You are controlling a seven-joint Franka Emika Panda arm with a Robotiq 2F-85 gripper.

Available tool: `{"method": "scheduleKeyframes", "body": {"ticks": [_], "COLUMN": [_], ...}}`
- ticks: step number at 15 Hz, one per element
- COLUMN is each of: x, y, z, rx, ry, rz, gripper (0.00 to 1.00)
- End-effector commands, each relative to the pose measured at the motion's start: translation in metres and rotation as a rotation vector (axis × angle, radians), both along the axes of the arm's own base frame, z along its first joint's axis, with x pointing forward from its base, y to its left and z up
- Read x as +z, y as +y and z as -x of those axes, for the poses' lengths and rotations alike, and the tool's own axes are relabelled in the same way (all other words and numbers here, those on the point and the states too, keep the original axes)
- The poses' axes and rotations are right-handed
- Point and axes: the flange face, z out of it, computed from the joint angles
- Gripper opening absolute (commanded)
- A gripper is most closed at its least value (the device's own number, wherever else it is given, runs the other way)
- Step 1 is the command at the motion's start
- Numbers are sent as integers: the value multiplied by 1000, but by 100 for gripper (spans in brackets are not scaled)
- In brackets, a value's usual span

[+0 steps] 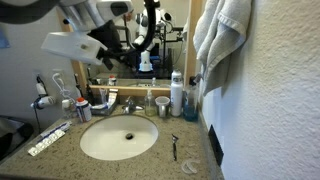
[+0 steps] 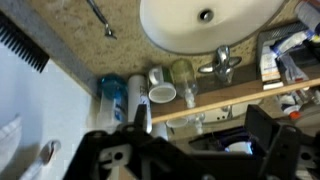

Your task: Take the towel and clean the central part of the bathing room sink, and then hang back the towel

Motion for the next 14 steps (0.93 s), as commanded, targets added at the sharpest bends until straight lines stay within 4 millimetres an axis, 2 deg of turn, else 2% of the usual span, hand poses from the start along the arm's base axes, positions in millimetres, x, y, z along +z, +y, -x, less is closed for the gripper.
{"method": "scheduleKeyframes", "body": {"ticks": [1,4,8,14], "x": [29,61,95,114], "y": [2,-2,-29,-81], "z": [-31,-43,-42,-23], "rx": [-71,-146,-292,-547], "ry": [-166,-327,-495,-696], "rz": [92,149,194,270], "gripper": [100,100,100,100]}}
